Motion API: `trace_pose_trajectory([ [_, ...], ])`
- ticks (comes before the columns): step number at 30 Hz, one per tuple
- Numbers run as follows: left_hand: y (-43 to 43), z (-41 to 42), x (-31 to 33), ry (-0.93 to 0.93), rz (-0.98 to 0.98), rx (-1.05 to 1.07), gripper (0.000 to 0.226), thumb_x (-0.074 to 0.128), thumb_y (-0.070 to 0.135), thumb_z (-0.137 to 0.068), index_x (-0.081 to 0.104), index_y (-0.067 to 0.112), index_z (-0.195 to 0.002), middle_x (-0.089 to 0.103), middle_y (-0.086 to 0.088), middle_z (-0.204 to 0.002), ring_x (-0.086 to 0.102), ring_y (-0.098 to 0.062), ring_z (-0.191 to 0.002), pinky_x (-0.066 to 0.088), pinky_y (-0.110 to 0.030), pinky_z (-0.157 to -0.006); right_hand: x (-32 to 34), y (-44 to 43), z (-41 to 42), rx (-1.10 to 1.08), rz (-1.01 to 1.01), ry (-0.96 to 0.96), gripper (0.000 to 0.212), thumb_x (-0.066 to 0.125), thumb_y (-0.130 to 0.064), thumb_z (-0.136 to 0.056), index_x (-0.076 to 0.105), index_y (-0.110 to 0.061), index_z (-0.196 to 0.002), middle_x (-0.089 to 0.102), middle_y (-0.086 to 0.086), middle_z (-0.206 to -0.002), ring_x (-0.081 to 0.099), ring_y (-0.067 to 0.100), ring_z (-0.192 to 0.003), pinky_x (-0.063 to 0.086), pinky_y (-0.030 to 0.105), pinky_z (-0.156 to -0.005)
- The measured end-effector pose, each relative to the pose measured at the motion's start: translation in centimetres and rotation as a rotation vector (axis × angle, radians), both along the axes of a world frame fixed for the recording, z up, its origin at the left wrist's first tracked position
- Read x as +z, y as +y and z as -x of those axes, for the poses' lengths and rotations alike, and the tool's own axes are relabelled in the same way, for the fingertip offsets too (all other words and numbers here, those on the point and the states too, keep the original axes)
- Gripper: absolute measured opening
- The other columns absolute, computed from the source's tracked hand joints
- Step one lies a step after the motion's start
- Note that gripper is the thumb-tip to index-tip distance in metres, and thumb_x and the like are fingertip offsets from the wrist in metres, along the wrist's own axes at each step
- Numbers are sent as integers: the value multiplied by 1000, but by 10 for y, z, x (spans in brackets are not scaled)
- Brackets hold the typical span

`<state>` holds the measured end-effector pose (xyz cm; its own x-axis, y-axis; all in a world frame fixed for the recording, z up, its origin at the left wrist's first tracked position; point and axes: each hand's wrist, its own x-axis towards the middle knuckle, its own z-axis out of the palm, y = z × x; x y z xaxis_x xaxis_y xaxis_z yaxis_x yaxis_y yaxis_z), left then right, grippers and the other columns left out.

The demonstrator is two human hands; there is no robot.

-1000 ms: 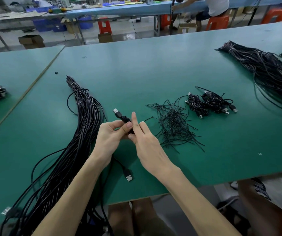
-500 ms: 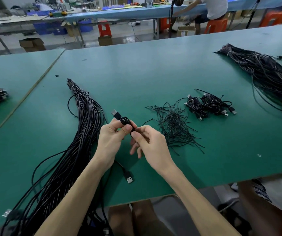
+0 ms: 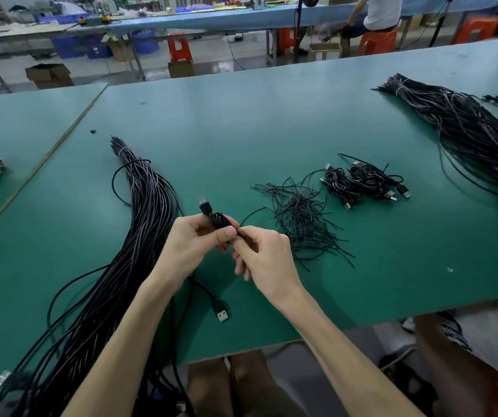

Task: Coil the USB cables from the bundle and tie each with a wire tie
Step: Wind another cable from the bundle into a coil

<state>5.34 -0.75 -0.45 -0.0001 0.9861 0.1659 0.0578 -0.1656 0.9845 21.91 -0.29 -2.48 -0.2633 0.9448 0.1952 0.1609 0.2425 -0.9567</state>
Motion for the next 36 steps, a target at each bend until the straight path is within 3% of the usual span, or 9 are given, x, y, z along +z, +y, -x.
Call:
trace_pose_trajectory([
  [6, -1, 2, 0, -29, -16, 31, 13, 78, 17, -81, 80, 8, -89, 73, -13, -78, 63, -19, -66, 55, -26, -65, 1, 1, -1, 26, 16, 67, 13, 64, -14, -101, 73, -8, -93, 68, 1, -65, 64, 15, -48, 47, 24, -42],
  [14, 1, 6, -2, -122, 36, 51, 10, 76, 18, -81, 80, 9, -84, 72, -13, -81, 62, -21, -67, 55, -27, -68, 2, 0, 2, 48, 34, 112, 10, 66, -16, -100, 70, -6, -100, 70, 4, -71, 69, 21, -53, 53, 28, -50],
  [18, 3, 6, -3, -109, 26, 181, 10, 79, 20, -77, 81, 12, -82, 73, -9, -78, 62, -20, -64, 57, -26, -66, 5, -7, 6, -38, -129, -125, 25, 62, -26, -103, 64, -10, -123, 70, -3, -92, 68, 9, -74, 52, 21, -69],
  [21, 6, 10, -7, -103, 28, 287, 5, 78, 12, -83, 79, 8, -86, 74, -7, -76, 63, -18, -63, 57, -25, -65, 12, -10, 10, -209, -349, -238, 23, 57, -19, -105, 62, -9, -125, 62, -2, -107, 60, 13, -96, 47, 21, -87],
  [24, 8, 12, -9, -90, 31, 358, 6, 76, 5, -88, 78, 9, -85, 75, -4, -73, 64, -16, -61, 56, -23, -64, 21, 8, 5, -317, -328, -265, 20, 58, -10, -103, 64, -9, -122, 58, -2, -111, 54, 17, -108, 45, 27, -95],
  [26, 9, 12, -9, -79, 39, 376, 7, 76, 4, -88, 77, 9, -84, 74, -3, -71, 63, -15, -58, 56, -23, -63, 24, 29, -1, -320, -316, -500, 24, 62, -11, -101, 64, -13, -124, 59, 1, -119, 46, 21, -115, 41, 32, -100],
  [29, 9, 12, -9, -76, 46, 375, 5, 77, 5, -88, 77, 9, -85, 74, -3, -70, 62, -14, -57, 57, -23, -63, 24, 54, -6, -247, -296, -790, 31, 66, -16, -99, 63, -20, -130, 58, -1, -129, 39, 21, -121, 32, 30, -102],
  [36, 9, 11, -9, -64, 68, 377, 2, 77, 5, -88, 77, 7, -86, 74, -4, -70, 62, -16, -57, 58, -26, -65, 17, 70, 6, -178, -257, -803, 12, 69, -25, -98, 71, -22, -109, 62, -2, -119, 39, 22, -116, 31, 33, -96],
])
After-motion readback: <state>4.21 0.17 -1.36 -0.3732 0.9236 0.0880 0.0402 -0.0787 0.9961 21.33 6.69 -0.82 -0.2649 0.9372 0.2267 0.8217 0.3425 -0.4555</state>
